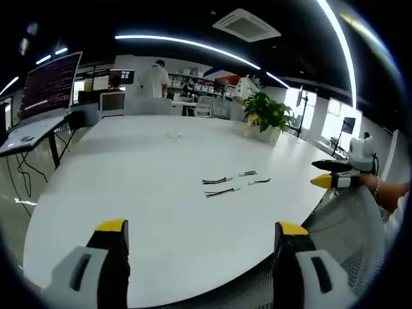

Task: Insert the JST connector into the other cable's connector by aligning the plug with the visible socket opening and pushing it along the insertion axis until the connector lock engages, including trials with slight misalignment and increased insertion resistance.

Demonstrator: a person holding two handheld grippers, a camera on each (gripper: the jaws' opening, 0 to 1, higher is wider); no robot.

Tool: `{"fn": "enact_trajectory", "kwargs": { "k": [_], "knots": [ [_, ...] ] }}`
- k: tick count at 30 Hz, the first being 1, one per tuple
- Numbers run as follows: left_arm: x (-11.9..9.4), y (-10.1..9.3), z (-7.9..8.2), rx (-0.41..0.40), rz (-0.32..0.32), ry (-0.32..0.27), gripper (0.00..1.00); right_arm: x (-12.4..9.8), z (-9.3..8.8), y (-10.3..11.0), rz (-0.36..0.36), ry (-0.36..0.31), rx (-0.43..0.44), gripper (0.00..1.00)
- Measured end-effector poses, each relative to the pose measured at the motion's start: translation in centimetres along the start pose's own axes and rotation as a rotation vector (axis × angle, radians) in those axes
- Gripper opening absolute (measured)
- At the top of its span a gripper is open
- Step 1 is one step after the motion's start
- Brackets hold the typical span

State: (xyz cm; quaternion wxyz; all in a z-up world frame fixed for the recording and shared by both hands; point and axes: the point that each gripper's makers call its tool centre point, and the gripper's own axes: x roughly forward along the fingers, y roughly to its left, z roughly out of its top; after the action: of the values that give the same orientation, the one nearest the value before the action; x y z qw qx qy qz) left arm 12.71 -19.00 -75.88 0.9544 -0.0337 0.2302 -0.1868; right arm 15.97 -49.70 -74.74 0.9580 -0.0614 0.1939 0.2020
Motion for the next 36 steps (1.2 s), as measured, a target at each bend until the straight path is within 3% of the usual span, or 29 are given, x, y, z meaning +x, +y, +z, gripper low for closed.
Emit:
{"fn": "enact_trajectory", "kwargs": {
  "k": [36],
  "knots": [
    [0.09,-0.21,0.26,-0.013,-0.013,0.001,0.89,0.28,-0.61,0.27,0.012,0.044,-0.048,0.76]
  ]
}}
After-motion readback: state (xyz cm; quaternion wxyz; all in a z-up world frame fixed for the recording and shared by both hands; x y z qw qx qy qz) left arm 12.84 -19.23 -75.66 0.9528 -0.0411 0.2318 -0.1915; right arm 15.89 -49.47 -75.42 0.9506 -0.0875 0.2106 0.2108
